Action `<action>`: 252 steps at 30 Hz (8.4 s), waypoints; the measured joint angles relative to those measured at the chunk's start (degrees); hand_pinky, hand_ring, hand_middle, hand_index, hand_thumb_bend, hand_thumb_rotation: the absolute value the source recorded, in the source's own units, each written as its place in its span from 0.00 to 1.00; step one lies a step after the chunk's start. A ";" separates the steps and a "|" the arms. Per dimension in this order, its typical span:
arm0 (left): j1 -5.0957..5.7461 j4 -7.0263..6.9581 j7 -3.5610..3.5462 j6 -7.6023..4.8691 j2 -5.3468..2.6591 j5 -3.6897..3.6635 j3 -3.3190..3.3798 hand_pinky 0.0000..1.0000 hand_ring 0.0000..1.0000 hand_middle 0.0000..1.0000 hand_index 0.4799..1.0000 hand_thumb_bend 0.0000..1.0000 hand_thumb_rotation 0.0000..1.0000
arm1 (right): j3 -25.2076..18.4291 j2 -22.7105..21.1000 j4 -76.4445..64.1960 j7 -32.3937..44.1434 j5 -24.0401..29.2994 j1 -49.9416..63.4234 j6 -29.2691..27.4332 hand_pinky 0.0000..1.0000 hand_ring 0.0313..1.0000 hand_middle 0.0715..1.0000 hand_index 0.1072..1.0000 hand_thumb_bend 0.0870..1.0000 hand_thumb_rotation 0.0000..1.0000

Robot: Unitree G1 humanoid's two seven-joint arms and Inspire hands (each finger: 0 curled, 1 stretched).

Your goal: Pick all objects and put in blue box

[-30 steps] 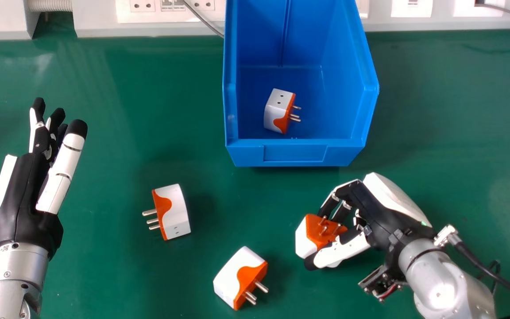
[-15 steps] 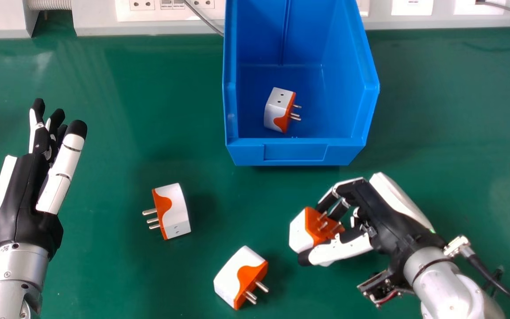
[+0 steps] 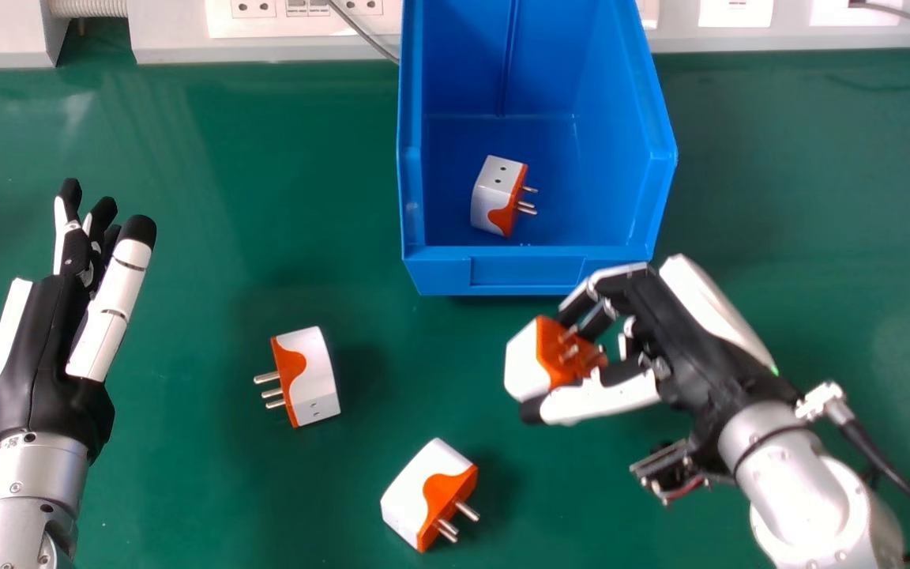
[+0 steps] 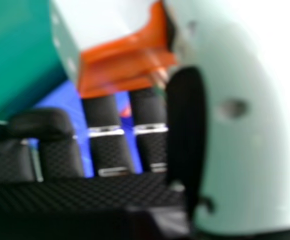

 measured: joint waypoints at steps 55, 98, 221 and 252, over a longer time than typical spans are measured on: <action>0.12 1.92 0.91 -1.76 -0.70 0.09 -1.12 1.00 1.00 1.00 1.00 0.56 0.75 | 2.48 9.32 81.38 -21.26 1.35 -63.53 -8.75 0.01 0.02 0.04 0.41 0.43 0.13; 0.54 -2.33 4.31 2.05 -1.15 2.29 -3.36 1.00 1.00 1.00 1.00 0.50 0.78 | 9.51 8.27 84.25 -17.55 -0.94 -65.24 -7.22 0.88 0.98 0.98 0.99 0.72 0.50; 0.55 2.29 4.36 -2.66 -1.33 2.52 -3.98 1.00 1.00 1.00 1.00 0.54 0.81 | 12.04 -19.94 18.32 6.59 -20.27 -10.12 -50.54 0.93 1.00 1.00 0.95 0.42 0.38; 0.80 0.33 4.35 -2.15 -1.31 2.46 -4.05 1.00 1.00 1.00 1.00 0.56 0.81 | 20.61 -16.39 30.99 3.50 -26.59 -22.86 -57.32 0.91 1.00 0.99 0.91 0.29 0.07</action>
